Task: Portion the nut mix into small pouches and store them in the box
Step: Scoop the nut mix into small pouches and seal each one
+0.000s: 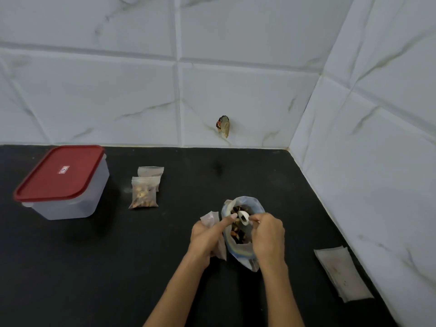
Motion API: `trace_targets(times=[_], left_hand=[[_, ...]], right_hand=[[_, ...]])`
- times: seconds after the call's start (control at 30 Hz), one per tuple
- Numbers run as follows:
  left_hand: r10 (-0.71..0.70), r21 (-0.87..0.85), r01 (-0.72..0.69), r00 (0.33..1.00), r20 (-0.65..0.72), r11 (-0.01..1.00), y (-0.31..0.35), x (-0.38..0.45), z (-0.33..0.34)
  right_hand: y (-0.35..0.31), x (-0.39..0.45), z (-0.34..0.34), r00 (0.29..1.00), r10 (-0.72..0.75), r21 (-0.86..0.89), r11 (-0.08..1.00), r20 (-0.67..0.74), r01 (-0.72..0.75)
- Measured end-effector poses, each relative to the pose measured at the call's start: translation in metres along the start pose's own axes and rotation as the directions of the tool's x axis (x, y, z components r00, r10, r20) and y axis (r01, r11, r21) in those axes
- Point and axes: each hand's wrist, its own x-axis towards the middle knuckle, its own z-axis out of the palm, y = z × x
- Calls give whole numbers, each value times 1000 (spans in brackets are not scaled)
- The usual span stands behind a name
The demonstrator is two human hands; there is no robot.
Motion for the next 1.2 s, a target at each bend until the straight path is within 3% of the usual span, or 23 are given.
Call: trace_targets(times=[0.07,0.2,0.33,0.43,0.63,0.73,0.93,1.07,1.2], left_hand=[[-29,2,29,999,20,1000,0,-1,2],[-87,-30,88,996,18,996,-2,7,3],[-84,-76,86,996,37,993,-2,8,2],[-55,-107,59,998,38,993,0,5,4],[47,-50,-43,995,83,998,3,2,6],[79,2,-80,992,101,997,4,-1,7],[96,37,-101,987,129,994,3,-3,5],[177,259,-186,982,58,948,1,-6,5],[412,562,-320,910,-40,763,7,-17,8]], right_hand=[[0,0,1,997,-52,33,998,59,50],[2,6,-3,983,-1,4,1000,186,0],[8,6,-8,975,35,-49,999,219,-25],[11,8,-4,969,146,23,988,200,-153],[17,12,-9,866,349,325,823,358,-466],[21,6,-12,839,358,434,732,410,-525],[22,3,-17,808,361,492,654,465,-575],[22,-1,-21,814,349,578,577,465,-577],[15,-6,-34,856,350,646,562,380,-517]])
